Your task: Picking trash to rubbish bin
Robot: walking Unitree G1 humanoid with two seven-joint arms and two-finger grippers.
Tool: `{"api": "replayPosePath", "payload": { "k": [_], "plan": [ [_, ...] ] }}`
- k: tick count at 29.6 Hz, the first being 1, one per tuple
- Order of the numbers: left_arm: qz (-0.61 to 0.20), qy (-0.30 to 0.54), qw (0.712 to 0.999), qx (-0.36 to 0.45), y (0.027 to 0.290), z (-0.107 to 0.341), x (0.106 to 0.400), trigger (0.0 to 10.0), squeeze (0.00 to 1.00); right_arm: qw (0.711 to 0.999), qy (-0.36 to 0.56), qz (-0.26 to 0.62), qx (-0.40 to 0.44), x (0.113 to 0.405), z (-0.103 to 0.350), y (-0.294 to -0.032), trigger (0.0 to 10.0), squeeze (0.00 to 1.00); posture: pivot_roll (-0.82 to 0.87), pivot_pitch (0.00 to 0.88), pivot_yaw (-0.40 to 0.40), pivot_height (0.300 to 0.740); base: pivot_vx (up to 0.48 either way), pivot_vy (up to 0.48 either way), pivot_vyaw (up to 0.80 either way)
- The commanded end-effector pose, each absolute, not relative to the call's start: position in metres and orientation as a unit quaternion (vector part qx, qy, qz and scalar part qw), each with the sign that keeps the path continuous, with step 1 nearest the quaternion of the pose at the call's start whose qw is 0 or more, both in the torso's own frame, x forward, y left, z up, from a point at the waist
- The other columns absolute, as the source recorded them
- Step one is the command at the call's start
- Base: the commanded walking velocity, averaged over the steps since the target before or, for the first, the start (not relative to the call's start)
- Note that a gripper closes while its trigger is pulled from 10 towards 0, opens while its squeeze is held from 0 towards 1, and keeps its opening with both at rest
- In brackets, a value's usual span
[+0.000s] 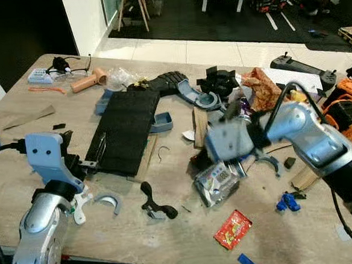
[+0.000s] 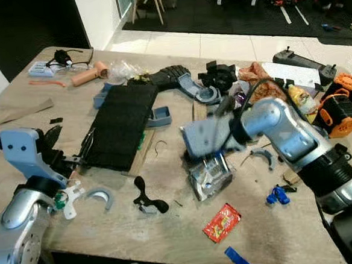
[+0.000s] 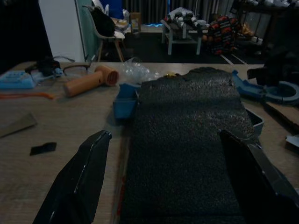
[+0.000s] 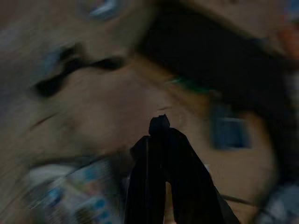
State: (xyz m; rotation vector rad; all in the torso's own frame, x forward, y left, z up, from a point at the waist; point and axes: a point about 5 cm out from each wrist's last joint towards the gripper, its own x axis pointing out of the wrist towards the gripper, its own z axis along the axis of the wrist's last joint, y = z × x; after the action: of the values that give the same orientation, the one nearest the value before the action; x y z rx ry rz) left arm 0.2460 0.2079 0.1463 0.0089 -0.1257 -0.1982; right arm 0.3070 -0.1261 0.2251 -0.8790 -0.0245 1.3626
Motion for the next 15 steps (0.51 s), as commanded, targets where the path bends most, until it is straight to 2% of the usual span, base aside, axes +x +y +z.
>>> {"api": "replayPosePath", "payload": {
  "k": [1,2,4,5,6,7,8,9,10,11,13,14,15],
  "plan": [
    [-0.097,-0.059,0.993,0.006,0.208,0.141,0.252,10.0,0.00,0.781,-0.070,0.536,-0.311,0.314,0.234,-0.123,0.0,0.00,-0.12,0.000,-0.001,0.740,0.000,0.000,0.00],
    [-0.097,-0.059,0.993,0.006,0.208,0.141,0.252,10.0,0.00,0.781,-0.070,0.536,-0.311,0.314,0.234,-0.123,0.0,0.00,-0.12,0.000,-0.001,0.740,0.000,0.000,0.00],
    [-0.094,-0.058,0.994,0.007,0.209,0.140,0.254,10.0,0.00,0.817,-0.091,0.500,-0.272,0.318,0.234,-0.122,0.0,0.00,-0.13,0.000,0.006,0.740,0.000,0.000,0.00],
    [-0.094,-0.058,0.994,0.007,0.209,0.140,0.254,10.0,0.00,0.817,-0.091,0.500,-0.272,0.318,0.234,-0.122,0.0,0.00,-0.13,0.000,0.006,0.740,0.000,0.000,0.00],
    [-0.092,-0.058,0.994,0.008,0.209,0.140,0.255,10.0,0.00,0.848,-0.112,0.465,-0.228,0.321,0.233,-0.123,0.0,0.00,-0.13,0.000,0.010,0.740,0.000,0.000,0.00],
    [-0.090,-0.058,0.994,0.009,0.210,0.139,0.257,10.0,0.00,0.884,-0.142,0.420,-0.150,0.323,0.235,-0.126,0.0,0.00,-0.14,0.000,0.011,0.740,0.000,0.000,0.00],
    [-0.090,-0.058,0.994,0.009,0.210,0.139,0.257,10.0,0.00,0.884,-0.142,0.420,-0.150,0.323,0.235,-0.126,0.0,0.00,-0.14,0.000,0.011,0.740,0.000,0.000,0.00],
    [-0.089,-0.058,0.994,0.010,0.210,0.138,0.259,10.0,0.00,0.904,-0.157,0.386,-0.093,0.325,0.236,-0.129,0.0,0.00,-0.14,0.000,0.011,0.740,0.000,0.000,0.00],
    [-0.087,-0.059,0.994,0.011,0.211,0.137,0.261,10.0,0.00,0.920,-0.187,0.343,0.033,0.326,0.243,-0.135,0.0,0.00,-0.14,0.000,0.015,0.740,0.000,0.000,0.00],
    [-0.087,-0.059,0.994,0.011,0.211,0.137,0.261,10.0,0.00,0.920,-0.187,0.343,0.033,0.326,0.243,-0.135,0.0,0.00,-0.14,0.000,0.015,0.740,0.000,0.000,0.00],
    [-0.084,-0.060,0.995,0.013,0.212,0.136,0.263,10.0,0.00,0.909,-0.201,0.316,0.184,0.326,0.246,-0.147,0.0,0.00,-0.13,0.000,0.007,0.740,0.000,0.000,0.00],
    [-0.084,-0.060,0.995,0.013,0.212,0.136,0.263,10.0,0.00,0.909,-0.201,0.316,0.184,0.326,0.246,-0.147,0.0,0.00,-0.13,0.000,0.007,0.740,0.000,0.000,0.00],
    [-0.081,-0.060,0.995,0.014,0.213,0.136,0.264,10.0,0.00,0.893,-0.203,0.314,0.249,0.324,0.244,-0.153,0.0,0.00,-0.13,0.000,0.005,0.740,0.000,0.000,0.00]
  ]
}}
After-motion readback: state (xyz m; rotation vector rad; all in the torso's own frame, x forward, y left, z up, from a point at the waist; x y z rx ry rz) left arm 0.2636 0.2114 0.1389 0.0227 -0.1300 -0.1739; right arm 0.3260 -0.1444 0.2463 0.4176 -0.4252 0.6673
